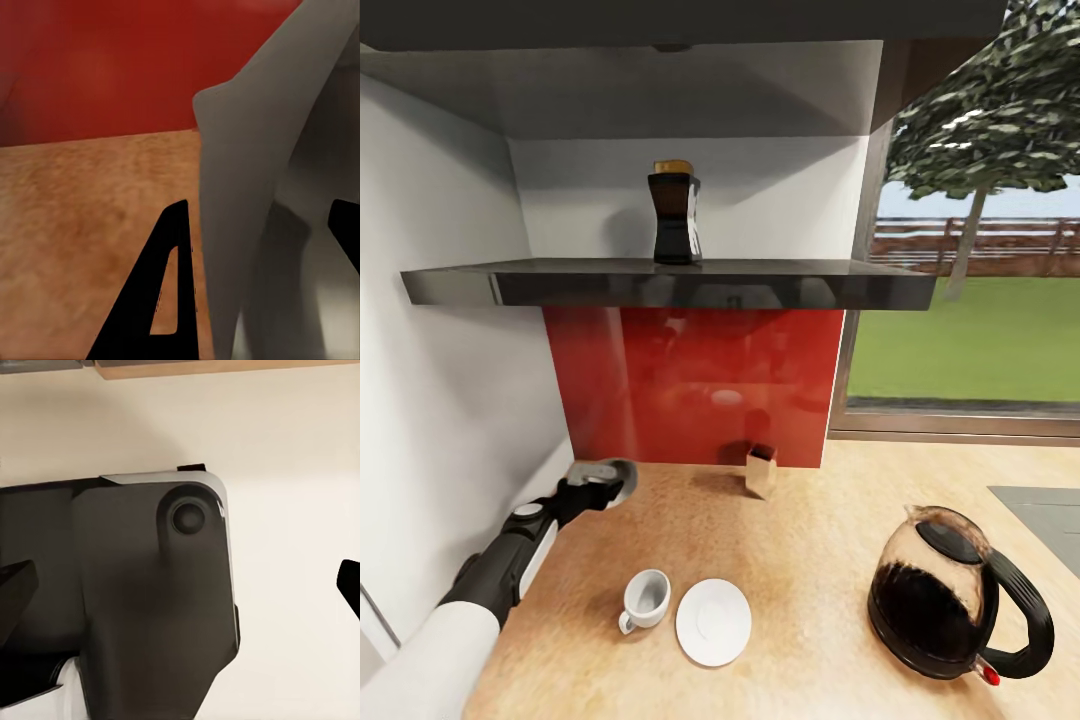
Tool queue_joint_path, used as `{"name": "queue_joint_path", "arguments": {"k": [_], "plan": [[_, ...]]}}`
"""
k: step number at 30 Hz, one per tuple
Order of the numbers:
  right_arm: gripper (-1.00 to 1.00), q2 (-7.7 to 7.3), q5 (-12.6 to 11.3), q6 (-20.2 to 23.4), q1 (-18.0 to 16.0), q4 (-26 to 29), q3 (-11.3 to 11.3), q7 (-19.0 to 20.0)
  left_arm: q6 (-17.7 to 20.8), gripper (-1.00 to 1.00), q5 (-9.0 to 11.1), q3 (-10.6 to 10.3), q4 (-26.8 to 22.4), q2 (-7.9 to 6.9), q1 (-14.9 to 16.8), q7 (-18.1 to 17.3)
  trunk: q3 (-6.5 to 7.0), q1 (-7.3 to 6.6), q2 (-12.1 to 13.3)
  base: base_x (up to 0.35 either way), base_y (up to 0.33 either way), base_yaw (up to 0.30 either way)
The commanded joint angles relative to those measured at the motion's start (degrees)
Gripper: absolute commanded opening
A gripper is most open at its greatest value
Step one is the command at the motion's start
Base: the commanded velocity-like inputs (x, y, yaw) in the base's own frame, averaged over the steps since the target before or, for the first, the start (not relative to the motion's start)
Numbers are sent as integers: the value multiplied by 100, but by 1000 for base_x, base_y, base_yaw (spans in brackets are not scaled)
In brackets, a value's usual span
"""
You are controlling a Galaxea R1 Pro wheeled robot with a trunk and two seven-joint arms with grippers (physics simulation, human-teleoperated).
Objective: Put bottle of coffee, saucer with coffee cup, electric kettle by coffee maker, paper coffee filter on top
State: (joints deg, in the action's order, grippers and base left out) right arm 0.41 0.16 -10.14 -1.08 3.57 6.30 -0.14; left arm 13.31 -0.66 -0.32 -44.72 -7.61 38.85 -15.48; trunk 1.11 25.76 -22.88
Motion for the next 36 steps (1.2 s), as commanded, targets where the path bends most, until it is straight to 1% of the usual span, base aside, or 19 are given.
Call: {"name": "queue_joint_path", "arguments": {"k": [1,3,6,18,29,36], "plan": [[100,3,2,-22,-2,-5,38,-2,30,-100,14,28,-8,-4,0,-23,-2,2,-4,0,0,0],[100,3,-3,-23,-4,-5,38,-3,32,-100,78,130,-10,-8,0,-40,-2,2,-4,0,0,0],[100,10,-7,-23,-2,-5,30,-3,31,-100,122,199,-17,-8,0,-51,-2,2,-4,-84,0,0],[100,23,-7,-27,-2,-5,36,-3,11,-100,127,208,-20,-12,0,-52,1,2,-4,-320,0,0],[100,21,-7,-32,-3,-5,30,5,-13,-100,127,208,-20,-12,0,-52,91,2,-4,-337,-2,0],[100,21,-7,-32,-1,-5,31,0,-21,-100,127,210,-20,-5,0,-52,152,2,-4,-310,-127,0]]}}
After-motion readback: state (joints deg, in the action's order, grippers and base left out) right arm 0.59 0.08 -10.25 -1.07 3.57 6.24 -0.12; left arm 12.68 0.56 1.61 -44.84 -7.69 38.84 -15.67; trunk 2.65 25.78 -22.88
